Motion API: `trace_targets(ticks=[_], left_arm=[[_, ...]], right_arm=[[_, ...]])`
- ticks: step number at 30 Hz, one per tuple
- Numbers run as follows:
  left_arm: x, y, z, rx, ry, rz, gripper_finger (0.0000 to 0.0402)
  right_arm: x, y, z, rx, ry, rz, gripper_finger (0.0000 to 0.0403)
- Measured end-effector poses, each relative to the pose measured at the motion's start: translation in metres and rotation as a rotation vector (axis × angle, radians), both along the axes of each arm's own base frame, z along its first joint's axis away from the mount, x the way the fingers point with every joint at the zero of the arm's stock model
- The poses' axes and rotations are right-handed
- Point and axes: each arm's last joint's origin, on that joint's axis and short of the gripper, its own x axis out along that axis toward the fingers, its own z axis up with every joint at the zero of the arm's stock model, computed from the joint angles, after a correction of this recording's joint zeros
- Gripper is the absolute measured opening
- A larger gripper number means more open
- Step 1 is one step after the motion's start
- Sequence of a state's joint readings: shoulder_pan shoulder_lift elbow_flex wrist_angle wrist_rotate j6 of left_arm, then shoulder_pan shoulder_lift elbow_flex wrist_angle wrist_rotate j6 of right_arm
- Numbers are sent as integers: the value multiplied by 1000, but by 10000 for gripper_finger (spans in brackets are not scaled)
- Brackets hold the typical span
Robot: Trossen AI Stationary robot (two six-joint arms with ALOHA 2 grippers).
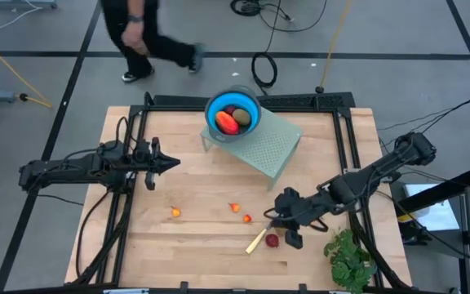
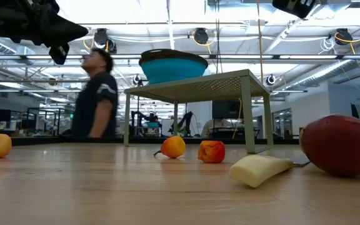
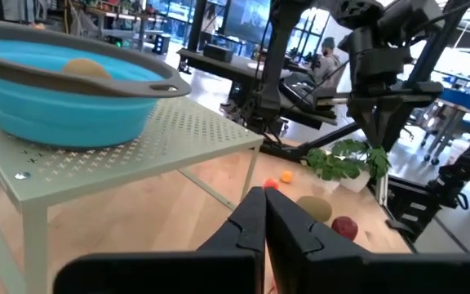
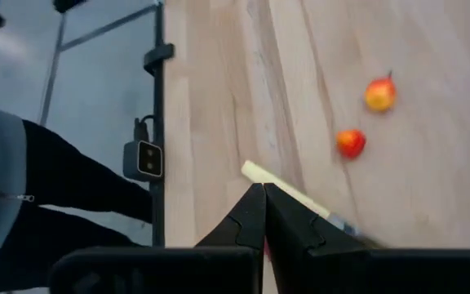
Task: Pick & Place Fruit
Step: Put the kiwi into the blue strainer bowl on the shelf
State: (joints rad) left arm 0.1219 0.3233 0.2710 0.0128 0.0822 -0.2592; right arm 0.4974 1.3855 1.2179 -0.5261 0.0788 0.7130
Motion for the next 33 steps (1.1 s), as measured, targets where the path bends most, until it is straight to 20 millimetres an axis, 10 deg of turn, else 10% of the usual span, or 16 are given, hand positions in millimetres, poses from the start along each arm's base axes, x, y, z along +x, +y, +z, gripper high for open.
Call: trace_targets(ticks=[17, 33], left_arm=[[0, -2, -2, -9, 19, -59, 5], [0, -2, -2, -13, 17, -77, 24]], right_arm=[[8, 11, -18, 154, 272, -252, 9], [-3, 5, -26, 184, 454, -369, 138]])
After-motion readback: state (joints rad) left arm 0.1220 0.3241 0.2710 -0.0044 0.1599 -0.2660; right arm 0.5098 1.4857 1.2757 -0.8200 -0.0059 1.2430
